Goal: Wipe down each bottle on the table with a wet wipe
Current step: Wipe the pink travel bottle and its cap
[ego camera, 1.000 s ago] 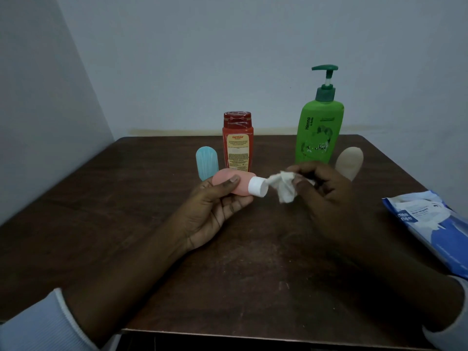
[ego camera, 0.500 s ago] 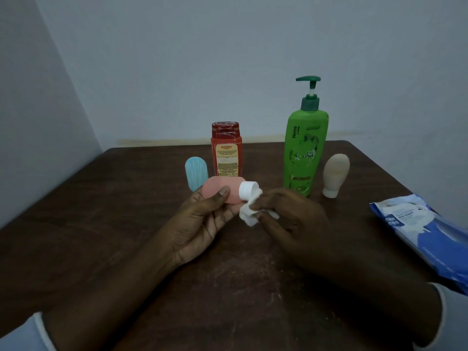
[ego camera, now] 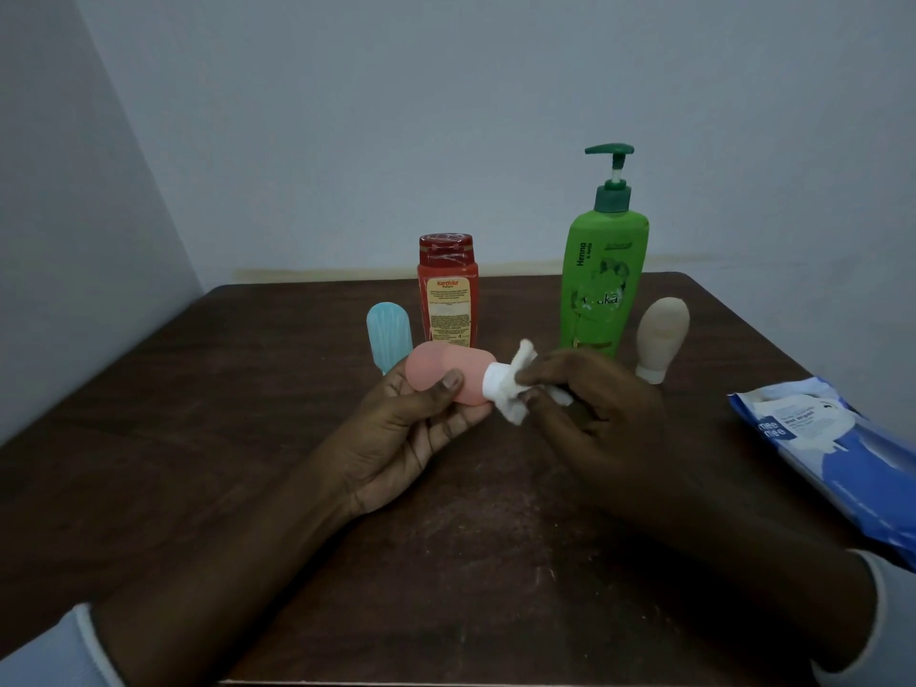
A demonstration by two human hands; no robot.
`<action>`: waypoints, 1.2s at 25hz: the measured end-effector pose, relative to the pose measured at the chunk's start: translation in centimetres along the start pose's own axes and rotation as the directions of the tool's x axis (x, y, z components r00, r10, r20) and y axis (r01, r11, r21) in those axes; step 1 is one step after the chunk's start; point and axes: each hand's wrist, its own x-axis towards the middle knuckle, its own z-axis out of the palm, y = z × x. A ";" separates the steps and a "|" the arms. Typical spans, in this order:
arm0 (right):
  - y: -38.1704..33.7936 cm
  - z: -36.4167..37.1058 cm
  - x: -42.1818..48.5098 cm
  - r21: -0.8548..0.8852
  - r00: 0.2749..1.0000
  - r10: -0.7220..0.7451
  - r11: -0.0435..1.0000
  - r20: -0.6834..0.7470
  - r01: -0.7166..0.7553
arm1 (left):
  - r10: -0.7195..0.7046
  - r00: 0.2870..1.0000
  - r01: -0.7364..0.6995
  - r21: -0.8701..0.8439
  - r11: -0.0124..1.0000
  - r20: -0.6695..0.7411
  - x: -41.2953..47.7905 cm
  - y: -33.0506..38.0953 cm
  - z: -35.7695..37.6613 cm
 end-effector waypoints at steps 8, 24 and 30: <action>1.1 0.1 0.2 0.008 0.997 0.026 1.000 0.068 -0.027 | 0.004 1.000 -0.004 0.021 1.000 -0.013 0.3 -0.2 -0.5; 1.7 -4.4 1.6 0.037 0.848 -0.071 0.998 0.525 0.060 | 0.338 0.941 -0.205 0.792 0.575 -0.002 1.4 1.6 1.2; 3.5 -4.7 1.8 -0.093 0.919 -0.015 0.994 0.394 0.056 | 0.217 0.964 -0.217 0.933 0.287 0.157 3.4 -1.3 1.9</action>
